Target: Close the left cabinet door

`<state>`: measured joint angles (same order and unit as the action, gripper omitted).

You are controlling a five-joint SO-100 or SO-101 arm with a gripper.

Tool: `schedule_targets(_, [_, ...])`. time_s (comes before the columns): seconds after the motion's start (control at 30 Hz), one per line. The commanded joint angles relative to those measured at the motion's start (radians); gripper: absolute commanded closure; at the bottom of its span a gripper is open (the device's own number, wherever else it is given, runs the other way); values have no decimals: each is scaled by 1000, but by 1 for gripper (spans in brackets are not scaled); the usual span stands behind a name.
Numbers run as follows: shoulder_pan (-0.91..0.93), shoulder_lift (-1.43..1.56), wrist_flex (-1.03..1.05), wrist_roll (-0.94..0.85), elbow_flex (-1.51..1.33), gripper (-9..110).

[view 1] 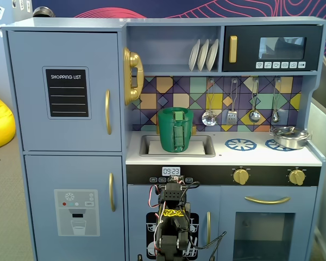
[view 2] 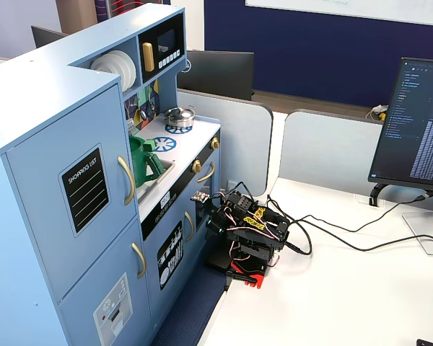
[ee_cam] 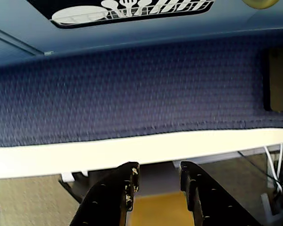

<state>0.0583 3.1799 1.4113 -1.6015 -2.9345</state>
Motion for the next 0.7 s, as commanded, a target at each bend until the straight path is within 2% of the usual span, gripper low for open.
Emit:
schedule_targets(0.0, [-51, -5, 89, 60, -63, 101])
schedule_targets(0.67, [-57, -2, 121, 63, -63, 98])
